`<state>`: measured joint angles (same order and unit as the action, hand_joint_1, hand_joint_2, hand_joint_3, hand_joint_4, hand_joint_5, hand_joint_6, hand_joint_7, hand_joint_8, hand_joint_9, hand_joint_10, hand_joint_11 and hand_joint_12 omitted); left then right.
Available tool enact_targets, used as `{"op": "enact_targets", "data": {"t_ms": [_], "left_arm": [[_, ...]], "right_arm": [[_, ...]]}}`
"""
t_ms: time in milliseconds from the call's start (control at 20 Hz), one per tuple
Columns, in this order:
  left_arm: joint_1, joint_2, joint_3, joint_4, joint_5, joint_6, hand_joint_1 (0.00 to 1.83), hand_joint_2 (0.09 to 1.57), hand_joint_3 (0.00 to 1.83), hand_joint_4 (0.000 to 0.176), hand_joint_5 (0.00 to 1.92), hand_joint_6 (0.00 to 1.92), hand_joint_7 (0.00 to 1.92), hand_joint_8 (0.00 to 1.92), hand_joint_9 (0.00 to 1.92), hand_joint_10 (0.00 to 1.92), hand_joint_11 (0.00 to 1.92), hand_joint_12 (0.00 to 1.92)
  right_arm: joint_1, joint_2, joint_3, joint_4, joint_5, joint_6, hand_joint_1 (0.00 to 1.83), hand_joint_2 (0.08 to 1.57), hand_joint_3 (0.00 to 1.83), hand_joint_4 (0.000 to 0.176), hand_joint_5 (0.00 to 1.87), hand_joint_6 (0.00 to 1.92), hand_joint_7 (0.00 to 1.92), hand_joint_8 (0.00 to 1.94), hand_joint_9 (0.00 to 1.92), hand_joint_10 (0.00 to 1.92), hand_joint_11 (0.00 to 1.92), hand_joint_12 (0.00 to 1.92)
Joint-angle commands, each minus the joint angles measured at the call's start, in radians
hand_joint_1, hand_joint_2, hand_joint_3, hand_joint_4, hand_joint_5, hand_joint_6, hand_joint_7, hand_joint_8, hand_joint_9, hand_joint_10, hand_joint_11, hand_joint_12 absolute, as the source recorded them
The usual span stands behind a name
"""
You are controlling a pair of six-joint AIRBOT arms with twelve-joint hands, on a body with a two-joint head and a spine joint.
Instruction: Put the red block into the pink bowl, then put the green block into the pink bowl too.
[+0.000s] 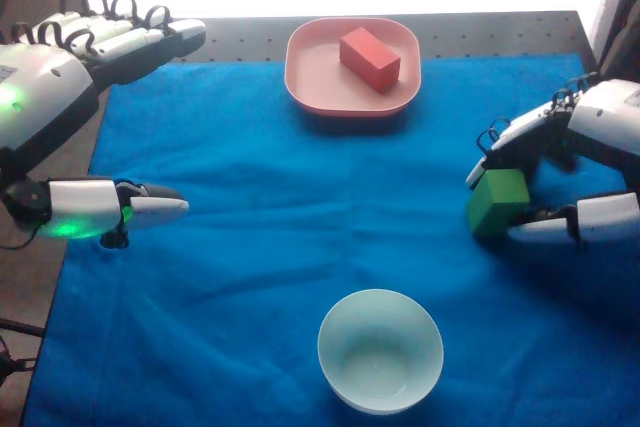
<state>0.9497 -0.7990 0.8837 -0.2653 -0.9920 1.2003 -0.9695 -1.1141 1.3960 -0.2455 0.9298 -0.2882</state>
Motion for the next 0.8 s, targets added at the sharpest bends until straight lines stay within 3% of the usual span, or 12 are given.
{"op": "enact_targets", "data": {"t_ms": [0,50,100,150,300,350,400,450,500,600,650,750], "left_arm": [[-0.005,0.002,0.0,0.008,-0.129,-0.006,0.91,0.93,0.0,0.054,0.22,0.0,0.15,0.0,0.08,0.0,0.0,0.34],[-0.005,0.002,0.0,0.008,-0.129,-0.007,0.92,0.93,0.0,0.056,0.23,0.0,0.15,0.0,0.08,0.0,0.0,0.34],[-0.005,0.001,0.0,0.008,-0.129,-0.007,0.92,0.92,0.0,0.052,0.24,0.01,0.17,0.01,0.09,0.01,0.0,0.34],[-0.005,0.0,0.0,0.007,-0.129,-0.008,0.92,0.91,0.0,0.047,0.24,0.0,0.17,0.01,0.09,0.0,0.0,0.3],[-0.005,-0.003,0.0,0.004,-0.129,-0.008,0.93,0.91,0.0,0.057,0.25,0.0,0.17,0.0,0.08,0.0,0.0,0.25],[-0.004,-0.003,0.0,0.002,-0.129,-0.008,0.92,0.91,0.0,0.054,0.24,0.0,0.17,0.0,0.08,0.0,0.0,0.25],[-0.004,-0.003,0.0,0.002,-0.129,-0.008,0.92,0.91,0.0,0.062,0.25,0.0,0.17,0.0,0.09,0.0,0.0,0.25],[-0.003,-0.003,0.0,0.002,-0.129,-0.008,0.92,0.91,0.0,0.069,0.25,0.0,0.18,0.0,0.11,0.01,0.0,0.35],[-0.003,-0.004,0.0,0.001,-0.13,-0.008,0.93,0.9,0.0,0.083,0.26,0.0,0.19,0.0,0.14,0.01,0.0,0.58],[-0.003,-0.006,0.0,0.001,-0.131,-0.008,0.91,0.89,0.0,0.074,0.27,0.0,0.2,0.0,0.17,0.01,0.0,0.77],[-0.003,-0.008,0.001,0.001,-0.131,-0.008,0.9,0.88,0.0,0.07,0.27,0.0,0.21,0.0,0.16,0.0,0.0,0.73],[-0.003,-0.008,0.001,0.001,-0.131,-0.008,0.89,0.87,0.0,0.073,0.28,0.0,0.23,0.0,0.17,0.0,0.0,0.69]], "right_arm": [[0.018,-0.004,0.005,0.032,0.103,0.004,1.18,1.05,0.0,0.0,1.12,0.73,0.82,1.94,1.18,1.92,1.33,1.92],[0.025,-0.005,0.007,0.032,0.103,0.004,1.18,1.06,0.0,0.0,1.1,0.77,0.79,1.86,1.06,1.92,1.19,1.92],[0.033,-0.006,0.01,0.032,0.103,0.004,1.18,1.07,0.0,0.0,1.07,0.83,0.82,1.66,1.01,1.81,1.1,1.91],[0.041,-0.008,0.013,0.032,0.103,0.004,1.18,1.06,0.0,0.0,1.1,0.78,0.9,1.48,1.07,1.65,1.12,1.81],[0.071,-0.018,0.03,0.037,0.103,0.004,1.29,1.05,0.0,0.0,1.26,0.26,1.1,1.06,1.14,1.14,1.1,1.49],[0.093,-0.027,0.041,0.037,0.103,0.004,1.29,1.05,0.0,0.0,1.29,0.18,1.09,1.07,1.1,1.08,1.0,1.44],[0.108,-0.033,0.049,0.037,0.103,0.004,1.29,1.05,0.0,0.0,1.29,0.18,1.08,1.09,1.04,1.07,0.9,1.45],[0.137,-0.048,0.066,0.039,0.103,0.004,1.28,1.08,0.0,0.0,1.28,0.15,1.0,1.23,0.99,1.19,0.88,1.5],[0.155,-0.058,0.076,0.042,0.103,0.004,1.29,1.06,0.0,0.0,1.28,0.16,1.06,1.14,1.01,1.15,0.87,1.46],[0.206,-0.098,0.121,0.063,0.097,0.004,1.27,1.1,0.0,0.0,1.14,0.42,0.99,1.25,0.96,1.35,0.85,1.64],[0.256,-0.131,0.159,0.072,0.062,0.004,1.29,1.04,0.0,0.0,1.19,0.4,1.16,0.93,1.01,1.09,0.77,1.49],[0.285,-0.154,0.188,0.075,0.033,0.004,1.29,1.04,0.0,0.0,1.22,0.38,1.14,0.94,1.0,1.08,0.72,1.56]]}}
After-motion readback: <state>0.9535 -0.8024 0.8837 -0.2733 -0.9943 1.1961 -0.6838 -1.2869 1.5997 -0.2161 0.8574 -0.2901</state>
